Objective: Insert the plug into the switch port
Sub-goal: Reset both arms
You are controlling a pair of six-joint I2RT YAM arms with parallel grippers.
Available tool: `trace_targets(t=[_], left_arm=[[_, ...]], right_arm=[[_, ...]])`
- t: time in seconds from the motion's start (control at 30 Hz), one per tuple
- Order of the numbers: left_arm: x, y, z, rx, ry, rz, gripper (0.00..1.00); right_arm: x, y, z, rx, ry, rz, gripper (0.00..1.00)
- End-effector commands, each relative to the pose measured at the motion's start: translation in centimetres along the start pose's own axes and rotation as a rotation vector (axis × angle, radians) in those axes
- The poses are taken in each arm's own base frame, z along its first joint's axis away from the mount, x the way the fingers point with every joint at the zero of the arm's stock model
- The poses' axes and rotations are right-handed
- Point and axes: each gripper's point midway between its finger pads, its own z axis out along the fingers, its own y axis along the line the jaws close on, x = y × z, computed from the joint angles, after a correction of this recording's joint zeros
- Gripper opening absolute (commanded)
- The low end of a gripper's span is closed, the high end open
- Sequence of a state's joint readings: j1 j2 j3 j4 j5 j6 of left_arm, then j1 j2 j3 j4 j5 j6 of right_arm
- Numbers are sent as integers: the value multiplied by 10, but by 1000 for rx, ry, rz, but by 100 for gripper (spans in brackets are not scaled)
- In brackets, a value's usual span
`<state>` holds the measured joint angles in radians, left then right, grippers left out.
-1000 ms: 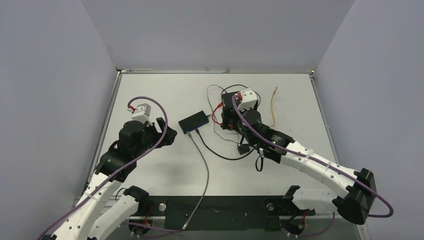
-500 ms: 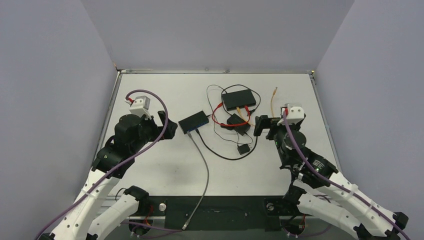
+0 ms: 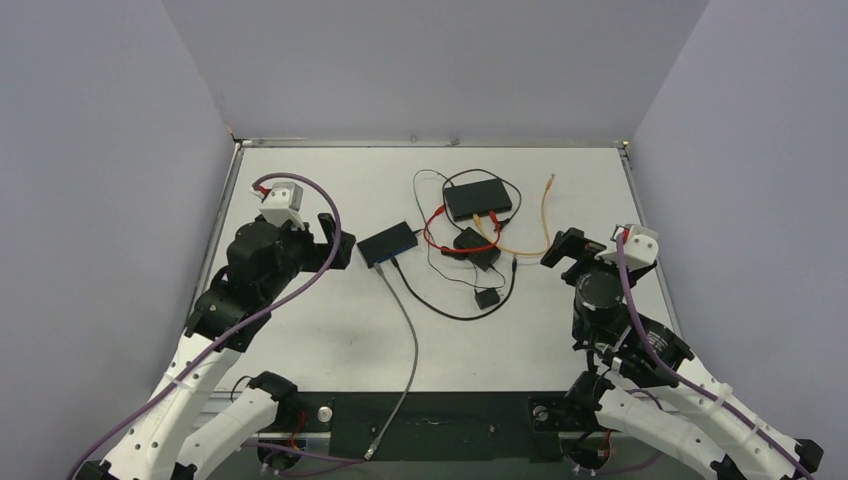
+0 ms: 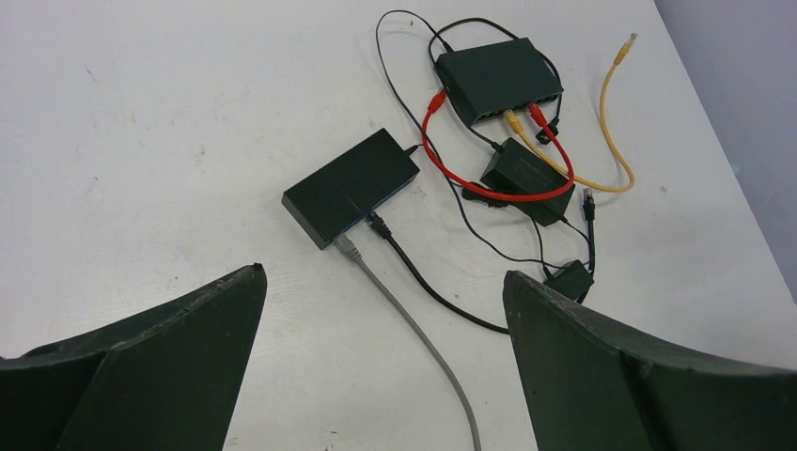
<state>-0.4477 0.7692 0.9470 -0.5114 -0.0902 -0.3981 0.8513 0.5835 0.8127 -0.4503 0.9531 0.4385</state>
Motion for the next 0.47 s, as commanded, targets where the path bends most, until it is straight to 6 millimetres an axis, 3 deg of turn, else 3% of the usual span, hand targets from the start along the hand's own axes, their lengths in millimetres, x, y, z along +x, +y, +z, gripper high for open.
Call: trace_targets(t=[0.0,0.13,0.43], left_arm=[[-28,-6,2,26,-108,23,97],[-24,-5,3,35,-117,39,97],[-23,-5,3,51,-144,46,97]], right_arm=[[-1,-25,3,185,-41,72,100],[3,-17,2,118,8,-11,100],[8,-25,-3,116,6,25,100]])
